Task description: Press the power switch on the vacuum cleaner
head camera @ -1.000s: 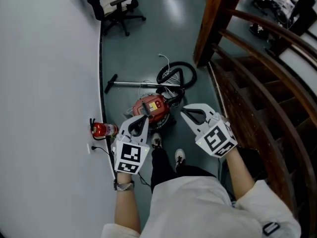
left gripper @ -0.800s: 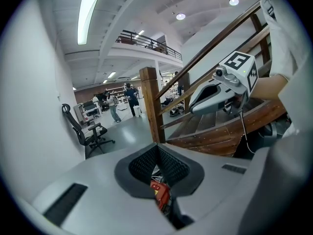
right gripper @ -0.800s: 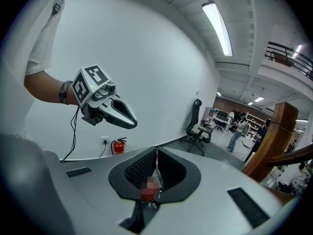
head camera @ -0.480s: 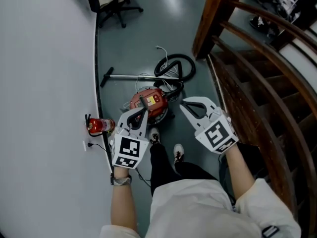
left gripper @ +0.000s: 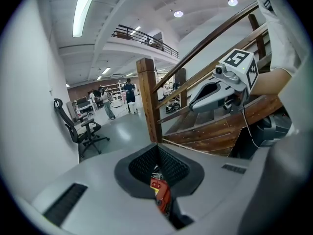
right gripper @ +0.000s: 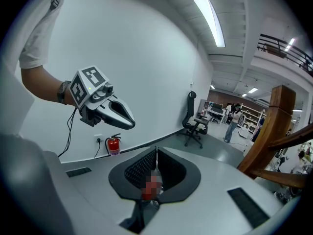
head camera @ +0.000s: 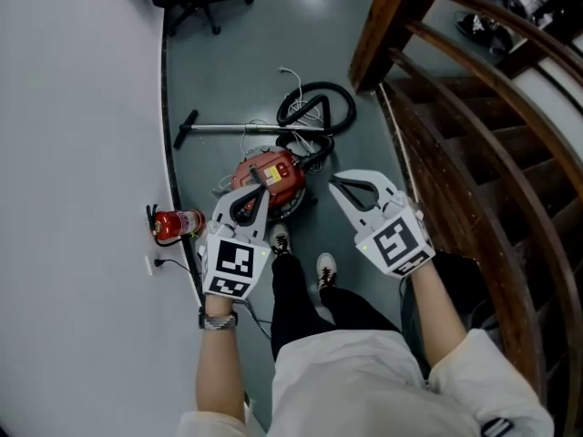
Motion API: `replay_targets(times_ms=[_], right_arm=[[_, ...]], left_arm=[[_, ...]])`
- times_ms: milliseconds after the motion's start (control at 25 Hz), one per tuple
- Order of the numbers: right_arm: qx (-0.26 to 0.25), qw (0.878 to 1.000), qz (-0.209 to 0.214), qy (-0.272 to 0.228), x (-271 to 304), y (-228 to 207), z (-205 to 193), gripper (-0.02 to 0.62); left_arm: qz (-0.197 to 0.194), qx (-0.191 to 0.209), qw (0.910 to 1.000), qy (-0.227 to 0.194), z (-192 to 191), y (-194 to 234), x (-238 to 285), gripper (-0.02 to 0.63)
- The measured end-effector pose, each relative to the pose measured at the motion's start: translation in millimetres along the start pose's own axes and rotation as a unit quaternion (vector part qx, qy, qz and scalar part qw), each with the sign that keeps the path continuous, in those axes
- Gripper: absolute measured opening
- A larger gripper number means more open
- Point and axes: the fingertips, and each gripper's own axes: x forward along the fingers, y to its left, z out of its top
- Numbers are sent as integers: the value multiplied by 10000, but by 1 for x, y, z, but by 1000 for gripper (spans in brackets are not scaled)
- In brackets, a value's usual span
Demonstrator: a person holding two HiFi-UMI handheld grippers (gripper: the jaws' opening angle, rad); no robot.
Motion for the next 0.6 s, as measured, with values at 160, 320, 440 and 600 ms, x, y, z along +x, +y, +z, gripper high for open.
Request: replay_targets(times_ms=[160, 320, 440, 600], right_arm=[[107, 9999, 21, 3, 16, -2, -5, 31], [194, 9998, -5, -21, 33, -9, -12, 31], [345, 9994, -29, 7, 42, -12, -24, 31], [478, 9988, -30, 103, 56, -13, -39, 31]], left_arm=[[-109, -74, 9999, 46, -11, 7, 15, 0], [-92, -201, 9997, 74, -21, 19, 31, 1], [-136, -258, 9995, 123, -31, 21, 44, 1], [-246, -318, 9988, 274, -48, 25, 59, 0]])
